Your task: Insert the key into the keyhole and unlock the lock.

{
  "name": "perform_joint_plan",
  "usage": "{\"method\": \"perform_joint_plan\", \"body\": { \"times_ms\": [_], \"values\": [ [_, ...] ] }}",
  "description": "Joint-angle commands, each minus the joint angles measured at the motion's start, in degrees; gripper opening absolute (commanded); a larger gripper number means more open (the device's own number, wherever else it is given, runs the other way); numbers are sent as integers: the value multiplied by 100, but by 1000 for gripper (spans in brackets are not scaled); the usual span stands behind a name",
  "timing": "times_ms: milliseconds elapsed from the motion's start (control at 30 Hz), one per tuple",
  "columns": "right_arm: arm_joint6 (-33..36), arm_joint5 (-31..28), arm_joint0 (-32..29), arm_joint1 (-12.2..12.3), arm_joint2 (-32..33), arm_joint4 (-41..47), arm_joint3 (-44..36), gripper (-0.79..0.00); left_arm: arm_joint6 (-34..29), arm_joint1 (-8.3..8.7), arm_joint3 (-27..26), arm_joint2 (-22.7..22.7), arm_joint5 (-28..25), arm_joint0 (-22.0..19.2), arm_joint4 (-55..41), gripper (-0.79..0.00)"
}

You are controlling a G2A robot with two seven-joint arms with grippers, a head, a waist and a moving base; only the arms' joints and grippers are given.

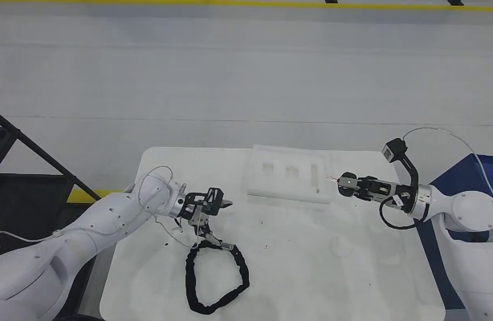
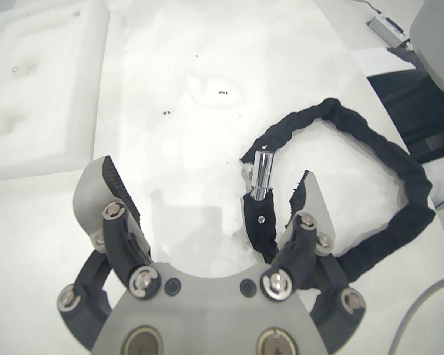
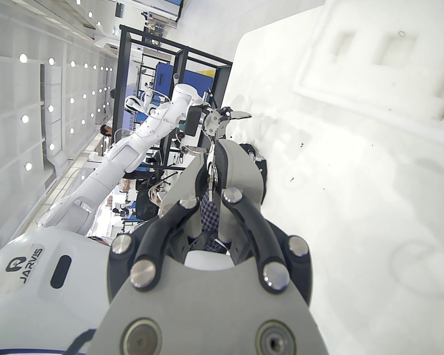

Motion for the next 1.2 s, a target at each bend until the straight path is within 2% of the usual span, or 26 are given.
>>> {"method": "perform_joint_plan", "body": {
  "times_ms": [0, 200, 367, 600, 800, 967, 1100, 1167],
  "values": [
    [0, 0, 0, 0, 0, 0, 0, -785, 168, 52, -18, -36, 70, 95, 45, 0],
    [0, 0, 0, 0, 0, 0, 0, -785, 726, 242, -38, -54, 517, 475, 486, 0],
    [0, 0, 0, 0, 0, 0, 0, -785, 919, 315, -74, -61, 1002, 681, 895, 0],
    [0, 0, 0, 0, 0, 0, 0, -785, 874, 247, -174, -47, 1123, 675, 1402, 0],
    [0, 0, 0, 0, 0, 0, 0, -785, 983, 166, -65, -69, 1189, 714, 1526, -3],
    [0, 0, 0, 0, 0, 0, 0, -785, 1080, 125, 4, -65, 1220, 745, 1703, -188],
    [0, 0, 0, 0, 0, 0, 0, -785, 1093, 89, 27, -80, 1221, 753, 1793, -231],
    [0, 0, 0, 0, 0, 0, 0, -785, 1092, 73, 46, -92, 1220, 752, 1831, -292]
  ]
}}
